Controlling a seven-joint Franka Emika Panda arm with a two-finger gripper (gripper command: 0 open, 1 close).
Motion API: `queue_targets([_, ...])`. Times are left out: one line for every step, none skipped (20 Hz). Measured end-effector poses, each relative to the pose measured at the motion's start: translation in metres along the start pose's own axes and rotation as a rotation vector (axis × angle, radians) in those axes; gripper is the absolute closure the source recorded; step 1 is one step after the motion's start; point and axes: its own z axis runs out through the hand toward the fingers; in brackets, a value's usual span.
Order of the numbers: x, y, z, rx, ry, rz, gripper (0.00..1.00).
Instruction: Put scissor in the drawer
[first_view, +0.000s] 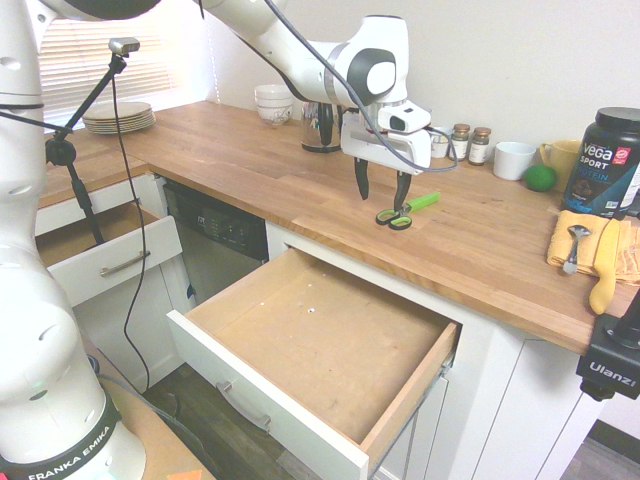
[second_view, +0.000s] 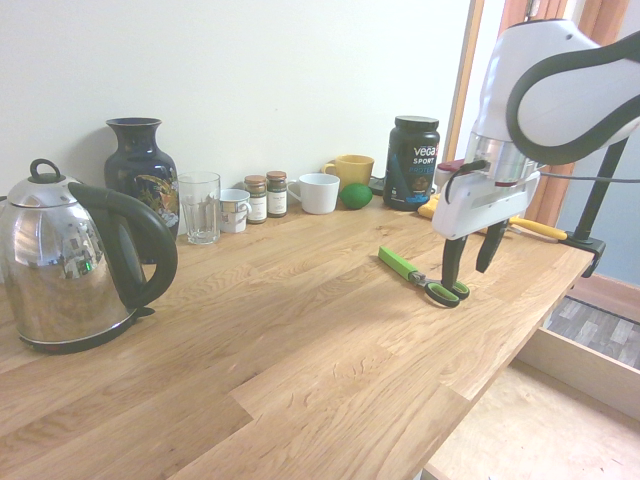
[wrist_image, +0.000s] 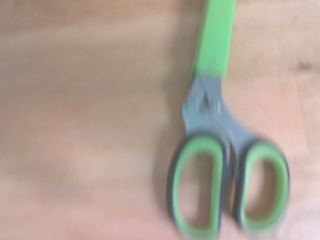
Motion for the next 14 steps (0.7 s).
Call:
queue_targets([0.005,-0.005,0.003,-0.001,-0.004,0.003,0.00])
queue_targets([0.010,-0.009,0.006,-0.001,-0.006,0.005,0.00])
queue_targets([0.014,-0.012,0.008,-0.004,-0.008,0.007,0.00])
queue_targets([0.018,-0.015,0.011,-0.006,-0.010,0.008,0.00])
queue_targets([0.021,-0.017,0.014,-0.007,-0.014,0.011,0.00])
queue_targets([0.024,-0.020,0.017,-0.008,-0.019,0.013,0.00])
queue_targets([0.026,-0.022,0.019,-0.009,-0.022,0.013,0.00])
queue_targets([0.028,-0.023,0.020,-0.011,-0.023,0.014,0.00])
queue_targets([0.030,-0.024,0.021,-0.011,-0.023,0.016,0.00])
queue_targets([0.032,-0.024,0.023,-0.012,-0.025,0.017,0.00])
queue_targets([0.033,-0.024,0.025,-0.014,-0.027,0.017,0.00])
queue_targets([0.034,-0.024,0.028,-0.016,-0.030,0.017,0.00])
queue_targets([0.034,-0.024,0.031,-0.018,-0.033,0.017,0.00])
queue_targets([0.034,-0.025,0.034,-0.020,-0.037,0.017,0.00])
